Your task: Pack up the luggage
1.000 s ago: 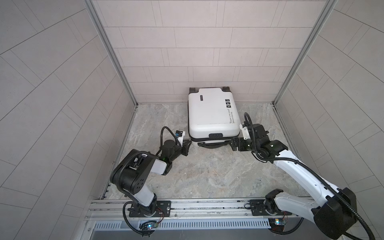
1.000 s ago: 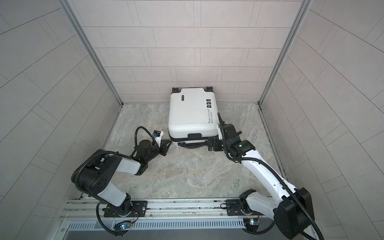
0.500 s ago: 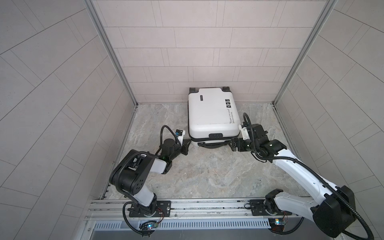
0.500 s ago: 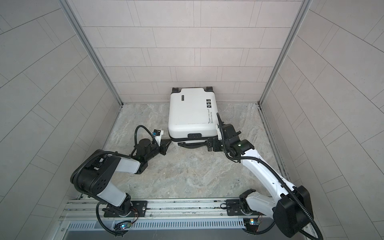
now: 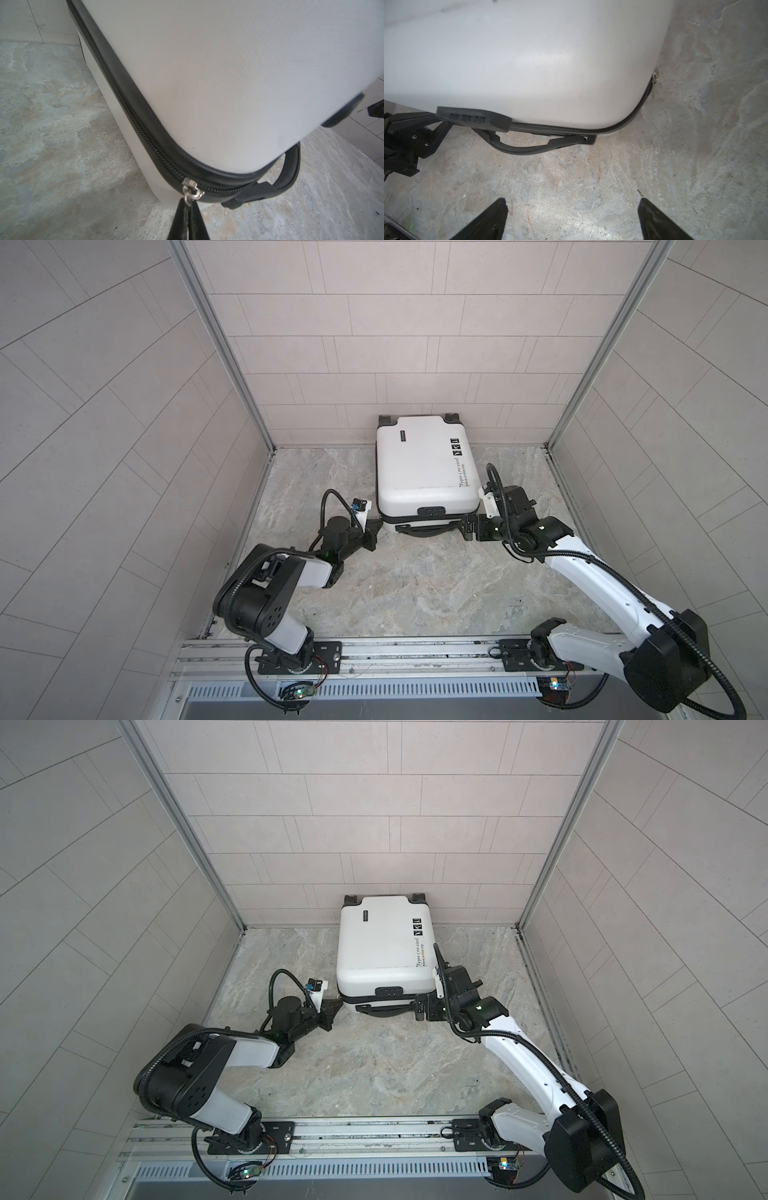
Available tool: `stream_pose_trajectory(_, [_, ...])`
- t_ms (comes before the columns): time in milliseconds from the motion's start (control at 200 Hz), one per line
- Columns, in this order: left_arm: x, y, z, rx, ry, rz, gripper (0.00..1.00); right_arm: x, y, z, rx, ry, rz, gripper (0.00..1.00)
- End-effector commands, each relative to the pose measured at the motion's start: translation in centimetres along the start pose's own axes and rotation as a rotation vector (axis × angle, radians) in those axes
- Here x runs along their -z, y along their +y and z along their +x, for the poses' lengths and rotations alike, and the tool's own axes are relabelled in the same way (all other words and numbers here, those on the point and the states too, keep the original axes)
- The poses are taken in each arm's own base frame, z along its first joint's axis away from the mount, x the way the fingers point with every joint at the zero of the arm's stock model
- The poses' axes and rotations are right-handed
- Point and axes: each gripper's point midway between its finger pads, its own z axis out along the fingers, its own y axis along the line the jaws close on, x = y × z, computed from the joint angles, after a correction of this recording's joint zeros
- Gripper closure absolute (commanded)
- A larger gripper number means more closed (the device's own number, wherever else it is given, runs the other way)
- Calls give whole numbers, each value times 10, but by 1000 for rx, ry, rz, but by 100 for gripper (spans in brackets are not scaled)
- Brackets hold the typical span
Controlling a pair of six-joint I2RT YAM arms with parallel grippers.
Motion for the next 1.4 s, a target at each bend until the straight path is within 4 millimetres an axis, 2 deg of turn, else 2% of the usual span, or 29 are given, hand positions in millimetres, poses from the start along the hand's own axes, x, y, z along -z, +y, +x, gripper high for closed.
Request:
stream_pose_trajectory(0, [3,-4,-21,-41,-46,8,100,5,-3,-21,-40,-57,11,0])
stream_pose_trajectory(365, [3,-7,-14,-16,50,14,100,-2,-18,-77,-255,-201,-68,0])
stream_pose_trajectory(500, [4,-8,-11,-15,67,17,100,-8,-12,-88,-272,-237,-120,0])
stream_pose_trajectory(800, [6,-21,-10,-39,106,43,100,-34,-4,-87,-357,-213,-205,0])
stream_pose_trajectory(1046, [10,-44,-14,-69,109,109,100,-37,-5,-80,-372,-208,-198,0])
stream_pose_trajectory(1396, [7,-69,-10,-87,125,173,100,-48,1,-72,-392,-199,-207,0])
